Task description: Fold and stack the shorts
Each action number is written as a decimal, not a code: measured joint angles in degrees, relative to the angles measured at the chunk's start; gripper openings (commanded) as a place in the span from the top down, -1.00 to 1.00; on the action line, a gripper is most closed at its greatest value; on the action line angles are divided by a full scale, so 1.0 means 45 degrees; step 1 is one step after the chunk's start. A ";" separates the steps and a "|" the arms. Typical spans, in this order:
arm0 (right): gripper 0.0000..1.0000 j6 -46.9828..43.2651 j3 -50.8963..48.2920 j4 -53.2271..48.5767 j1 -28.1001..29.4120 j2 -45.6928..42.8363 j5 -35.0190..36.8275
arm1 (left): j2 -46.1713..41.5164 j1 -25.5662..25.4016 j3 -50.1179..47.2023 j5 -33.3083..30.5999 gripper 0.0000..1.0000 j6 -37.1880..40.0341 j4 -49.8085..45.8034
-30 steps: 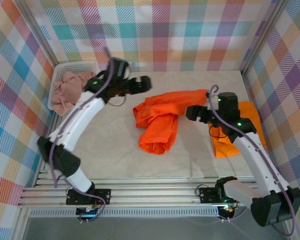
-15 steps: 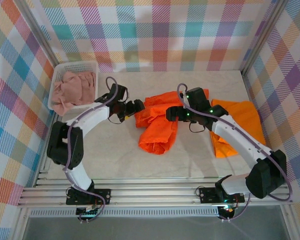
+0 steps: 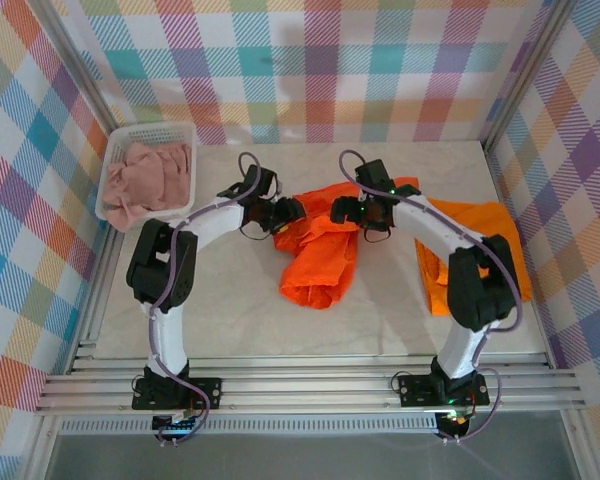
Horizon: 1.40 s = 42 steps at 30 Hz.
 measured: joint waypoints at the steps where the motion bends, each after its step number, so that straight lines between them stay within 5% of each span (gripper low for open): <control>1: -0.44 -0.0015 0.0238 0.0068 -0.0010 0.0374 -0.0107 | 0.0039 -0.0019 -0.0024 0.0010 0.94 -0.0049 0.0029; 8: 0.23 0.0486 0.1744 0.0583 -0.0005 0.2463 -0.1812 | -0.0641 0.0000 -0.0238 -0.0345 1.00 -0.0019 -0.0267; 12: 0.64 0.0777 0.4415 0.0651 0.0243 0.4163 -0.3152 | -0.3036 0.0427 -0.0340 -0.1180 1.00 0.0238 -0.1137; 16: 0.82 0.1224 0.7393 0.0743 0.0753 0.5469 -0.4600 | -0.5814 0.0661 -0.0053 -0.2176 1.00 0.0544 -0.1462; 19: 0.76 0.1647 0.9816 0.0831 0.1093 0.6149 -0.5610 | -0.7053 0.0403 0.0029 -0.2769 1.00 0.0680 -0.1613; 24: 0.25 0.1501 1.1487 0.0607 0.1025 0.5940 -0.5829 | -0.7193 -0.0831 0.0121 -0.3337 0.91 0.0724 -0.1642; 26: 0.08 0.1190 1.1006 0.0427 0.0685 0.5508 -0.5649 | -0.6698 -0.1443 0.0121 -0.3453 0.69 0.0733 -0.1569; 29: -0.11 0.0855 0.8840 0.0296 -0.0126 0.4269 -0.5207 | -0.5372 -0.2560 0.0194 -0.3395 0.30 0.0622 -0.1253; 33: -0.27 0.0583 0.4080 0.0850 -0.1535 0.1579 -0.4619 | -0.3619 -0.3526 0.0612 -0.3036 -0.70 0.0709 -0.1132; 35: -0.33 0.0418 0.2021 0.0874 -0.2259 0.0102 -0.4138 | -0.3502 -0.3677 0.0602 -0.3065 -0.94 0.0801 -0.1379; 42: -0.47 -0.0393 -0.2545 0.1336 -0.1457 -0.5022 -0.3342 | -0.5523 -0.1613 0.0389 -0.3152 -0.85 0.1010 -0.2142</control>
